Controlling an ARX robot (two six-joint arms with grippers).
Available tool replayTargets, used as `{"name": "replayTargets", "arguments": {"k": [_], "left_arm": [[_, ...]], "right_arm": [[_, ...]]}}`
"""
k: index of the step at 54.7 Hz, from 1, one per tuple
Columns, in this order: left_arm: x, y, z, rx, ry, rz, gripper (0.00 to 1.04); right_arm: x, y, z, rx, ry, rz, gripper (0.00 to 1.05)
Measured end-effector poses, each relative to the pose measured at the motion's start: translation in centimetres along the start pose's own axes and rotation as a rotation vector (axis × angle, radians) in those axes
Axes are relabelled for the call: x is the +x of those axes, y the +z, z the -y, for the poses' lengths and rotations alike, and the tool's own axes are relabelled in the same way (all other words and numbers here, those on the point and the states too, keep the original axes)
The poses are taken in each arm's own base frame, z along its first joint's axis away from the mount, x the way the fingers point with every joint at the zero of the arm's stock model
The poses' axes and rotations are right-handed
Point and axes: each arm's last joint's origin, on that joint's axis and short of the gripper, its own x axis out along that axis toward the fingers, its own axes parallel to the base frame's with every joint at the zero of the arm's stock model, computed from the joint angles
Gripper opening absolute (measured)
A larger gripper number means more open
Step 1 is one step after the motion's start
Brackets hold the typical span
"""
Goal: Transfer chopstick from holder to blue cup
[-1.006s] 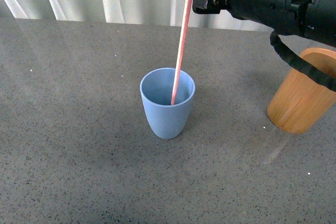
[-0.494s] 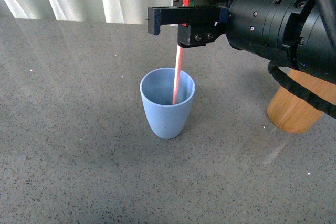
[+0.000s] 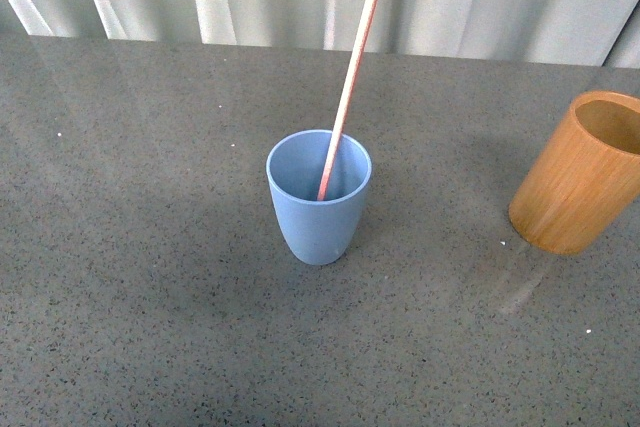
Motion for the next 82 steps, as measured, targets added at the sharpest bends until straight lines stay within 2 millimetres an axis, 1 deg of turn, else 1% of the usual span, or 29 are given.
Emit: {"name": "replayTargets", "arguments": {"k": [7,12,13,18,20,22,24,27,29,30,31,33,34,35,37,38,43,44,49,52,60,74,82], "left_arm": [[0.0,0.0,0.0,0.0,0.0,0.0,0.98],[0.0,0.0,0.0,0.0,0.0,0.0,0.98],[0.0,0.0,0.0,0.0,0.0,0.0,0.98],[0.0,0.0,0.0,0.0,0.0,0.0,0.98],[0.0,0.0,0.0,0.0,0.0,0.0,0.98],[0.0,0.0,0.0,0.0,0.0,0.0,0.98],[0.0,0.0,0.0,0.0,0.0,0.0,0.98],[0.0,0.0,0.0,0.0,0.0,0.0,0.98],[0.0,0.0,0.0,0.0,0.0,0.0,0.98],[0.0,0.0,0.0,0.0,0.0,0.0,0.98],[0.0,0.0,0.0,0.0,0.0,0.0,0.98],[0.0,0.0,0.0,0.0,0.0,0.0,0.98],[0.0,0.0,0.0,0.0,0.0,0.0,0.98],[0.0,0.0,0.0,0.0,0.0,0.0,0.98],[0.0,0.0,0.0,0.0,0.0,0.0,0.98],[0.0,0.0,0.0,0.0,0.0,0.0,0.98],[0.0,0.0,0.0,0.0,0.0,0.0,0.98],[0.0,0.0,0.0,0.0,0.0,0.0,0.98],[0.0,0.0,0.0,0.0,0.0,0.0,0.98],[0.0,0.0,0.0,0.0,-0.001,0.0,0.98],[0.0,0.0,0.0,0.0,0.0,0.0,0.98],[0.0,0.0,0.0,0.0,0.0,0.0,0.98],[0.0,0.0,0.0,0.0,0.0,0.0,0.98]], "right_arm": [[-2.0,1.7,0.9,0.0,-0.034,0.047,0.95],[-4.5,2.3,2.7,-0.017,-0.17,0.068,0.95],[-5.2,2.2,3.3,-0.029,-0.232,0.067,0.95],[-7.7,1.4,5.7,-0.052,-0.448,0.047,0.95],[-9.4,0.8,6.9,-0.042,-0.558,0.013,0.95],[-10.5,0.3,7.6,-0.027,-0.609,-0.01,0.95],[-12.4,-0.4,8.5,0.002,-0.684,-0.046,0.95],[-14.7,-1.6,9.0,0.026,-0.761,-0.086,0.95],[-15.6,-2.1,9.0,0.033,-0.787,-0.091,0.95],[-15.7,-2.2,9.1,0.031,-0.765,-0.079,0.93],[-15.9,-2.2,9.1,0.004,-0.682,-0.03,0.89],[-16.0,-2.2,8.9,-0.057,-0.573,0.035,0.82],[-16.1,-2.3,8.7,-0.091,-0.508,0.065,0.77],[-16.1,-2.4,8.6,-0.101,-0.491,0.073,0.75],[-16.2,-2.6,8.3,-0.128,-0.456,0.086,0.68],[-16.2,-2.6,8.2,-0.132,-0.452,0.087,0.66],[-16.6,-3.1,7.8,-0.154,-0.45,0.094,0.5],[-16.6,-3.2,7.8,-0.155,-0.453,0.094,0.48],[-16.8,-3.6,7.4,-0.161,-0.459,0.092,0.32],[-16.8,-3.9,7.1,-0.162,-0.484,0.09,0.25],[-17.0,-4.4,6.2,-0.171,-0.445,0.091,0.0],[-17.5,-5.2,6.1,-0.175,-0.45,0.104,0.01],[-17.9,-5.2,5.9,-0.177,-0.449,0.114,0.01]]}}
